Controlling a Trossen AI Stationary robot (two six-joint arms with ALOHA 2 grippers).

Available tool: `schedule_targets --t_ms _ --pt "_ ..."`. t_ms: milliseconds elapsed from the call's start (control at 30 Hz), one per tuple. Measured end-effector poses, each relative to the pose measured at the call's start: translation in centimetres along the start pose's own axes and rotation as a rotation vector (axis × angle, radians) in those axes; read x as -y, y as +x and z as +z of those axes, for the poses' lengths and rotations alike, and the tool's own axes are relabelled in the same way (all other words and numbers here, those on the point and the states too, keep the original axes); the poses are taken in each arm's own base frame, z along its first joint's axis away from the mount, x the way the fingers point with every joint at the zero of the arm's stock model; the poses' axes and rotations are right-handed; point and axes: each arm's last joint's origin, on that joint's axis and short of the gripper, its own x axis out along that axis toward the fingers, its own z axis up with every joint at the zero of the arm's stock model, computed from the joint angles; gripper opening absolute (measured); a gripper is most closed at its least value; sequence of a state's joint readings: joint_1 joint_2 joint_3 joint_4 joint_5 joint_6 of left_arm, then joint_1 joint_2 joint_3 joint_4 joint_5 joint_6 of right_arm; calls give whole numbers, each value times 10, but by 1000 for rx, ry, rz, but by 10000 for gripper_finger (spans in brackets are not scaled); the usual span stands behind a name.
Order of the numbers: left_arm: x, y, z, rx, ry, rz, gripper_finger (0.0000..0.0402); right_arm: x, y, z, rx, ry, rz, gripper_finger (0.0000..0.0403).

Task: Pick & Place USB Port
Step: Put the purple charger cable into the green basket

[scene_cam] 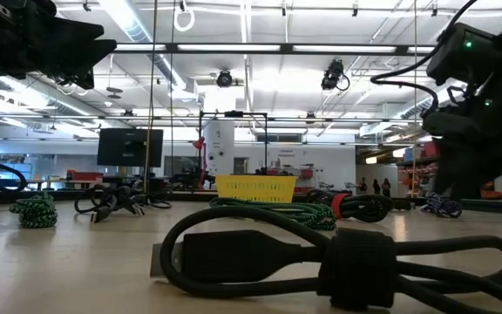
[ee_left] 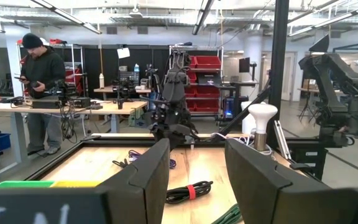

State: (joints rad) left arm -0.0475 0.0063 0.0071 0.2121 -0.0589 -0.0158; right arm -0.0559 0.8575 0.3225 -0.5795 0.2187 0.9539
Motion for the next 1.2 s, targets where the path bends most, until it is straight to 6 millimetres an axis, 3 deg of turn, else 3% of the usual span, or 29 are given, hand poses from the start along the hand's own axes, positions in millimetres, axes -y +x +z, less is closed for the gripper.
schedule_targets --t_ms 667,800,933,967,1200 --pt "0 0 0 -1 0 0 161 -9 32 0 -19 26 -128 240" --pt "0 0 0 -1 0 0 161 -8 32 -1 -19 26 -147 182" --pt "0 0 0 -1 0 0 161 -5 32 -2 -18 31 -180 45" --pt "0 0 0 -1 0 0 161 -5 32 -2 -22 32 -184 27" --pt "0 0 0 -1 0 0 161 -7 17 3 -97 25 -268 12"
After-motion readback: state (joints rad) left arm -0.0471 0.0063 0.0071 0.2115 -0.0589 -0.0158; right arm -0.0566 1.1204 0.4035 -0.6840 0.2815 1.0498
